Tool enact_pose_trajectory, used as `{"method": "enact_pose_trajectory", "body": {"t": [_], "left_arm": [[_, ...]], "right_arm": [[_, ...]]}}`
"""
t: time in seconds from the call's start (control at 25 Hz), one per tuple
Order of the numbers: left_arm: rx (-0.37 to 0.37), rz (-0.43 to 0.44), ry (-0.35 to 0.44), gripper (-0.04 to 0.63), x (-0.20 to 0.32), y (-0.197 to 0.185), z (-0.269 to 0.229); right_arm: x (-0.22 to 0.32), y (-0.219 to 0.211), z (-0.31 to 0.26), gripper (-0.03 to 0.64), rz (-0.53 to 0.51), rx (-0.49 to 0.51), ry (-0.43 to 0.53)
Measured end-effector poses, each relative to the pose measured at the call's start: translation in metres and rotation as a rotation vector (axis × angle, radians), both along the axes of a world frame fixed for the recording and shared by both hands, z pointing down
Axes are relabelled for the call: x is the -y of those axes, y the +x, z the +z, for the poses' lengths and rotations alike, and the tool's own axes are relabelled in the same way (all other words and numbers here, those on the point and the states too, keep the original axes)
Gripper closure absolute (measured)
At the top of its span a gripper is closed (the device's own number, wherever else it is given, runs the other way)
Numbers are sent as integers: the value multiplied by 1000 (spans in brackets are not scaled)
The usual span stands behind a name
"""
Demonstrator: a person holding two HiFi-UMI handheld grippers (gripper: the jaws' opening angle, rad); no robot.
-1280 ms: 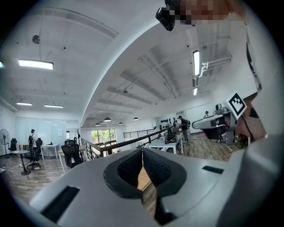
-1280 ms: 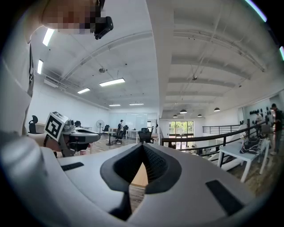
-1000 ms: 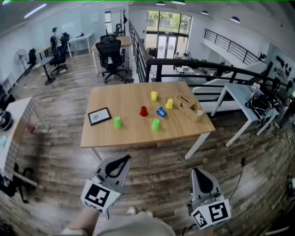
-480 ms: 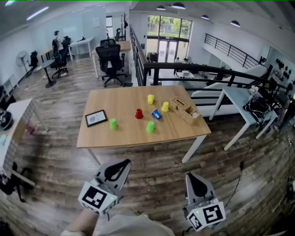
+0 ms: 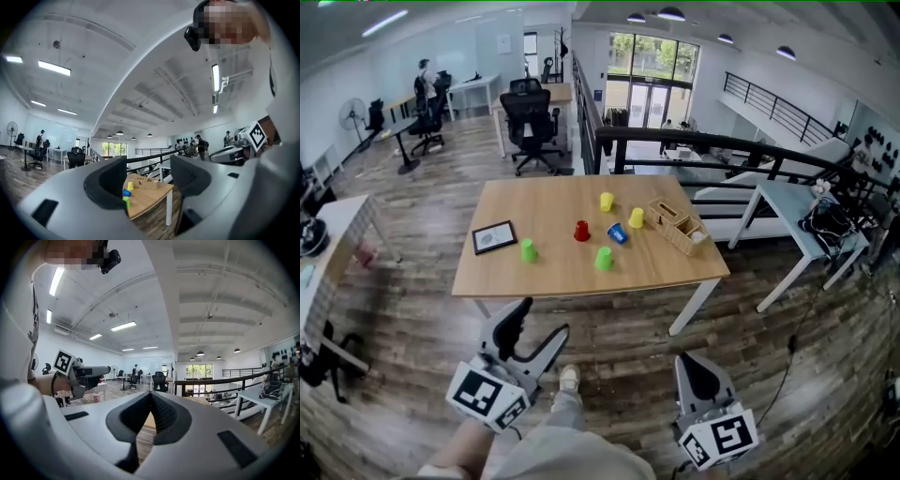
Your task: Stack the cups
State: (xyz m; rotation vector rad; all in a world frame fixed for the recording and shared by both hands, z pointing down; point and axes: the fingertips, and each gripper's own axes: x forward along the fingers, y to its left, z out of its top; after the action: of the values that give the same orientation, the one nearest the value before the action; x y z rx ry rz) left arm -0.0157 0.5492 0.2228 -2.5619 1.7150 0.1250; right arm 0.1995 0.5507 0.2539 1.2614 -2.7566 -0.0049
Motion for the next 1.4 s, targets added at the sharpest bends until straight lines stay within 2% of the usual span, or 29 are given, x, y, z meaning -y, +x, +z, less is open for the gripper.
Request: {"method": "enact_pose_trajectory", "body": {"t": [0.28, 0.64, 0.92, 1.08, 1.24, 1.4], "left_arm": [[122, -25, 18, 313, 46, -15, 14], [98, -24, -29, 313, 138, -51, 40], [144, 20, -61, 313, 245, -83, 46], [173, 74, -86, 313, 322, -98, 44], [152, 128, -92, 313, 390, -120, 40], [138, 145, -87, 313, 447, -146, 44]], "right_arm": [[39, -1, 16, 591, 18, 1, -4], [126, -47, 32, 591, -7, -34, -27], [228, -86, 33, 591, 13, -43, -57], [296, -110, 31, 591, 28, -61, -77], [357, -132, 29, 591, 50, -85, -101], [416, -154, 28, 591, 78, -98, -107]]}}
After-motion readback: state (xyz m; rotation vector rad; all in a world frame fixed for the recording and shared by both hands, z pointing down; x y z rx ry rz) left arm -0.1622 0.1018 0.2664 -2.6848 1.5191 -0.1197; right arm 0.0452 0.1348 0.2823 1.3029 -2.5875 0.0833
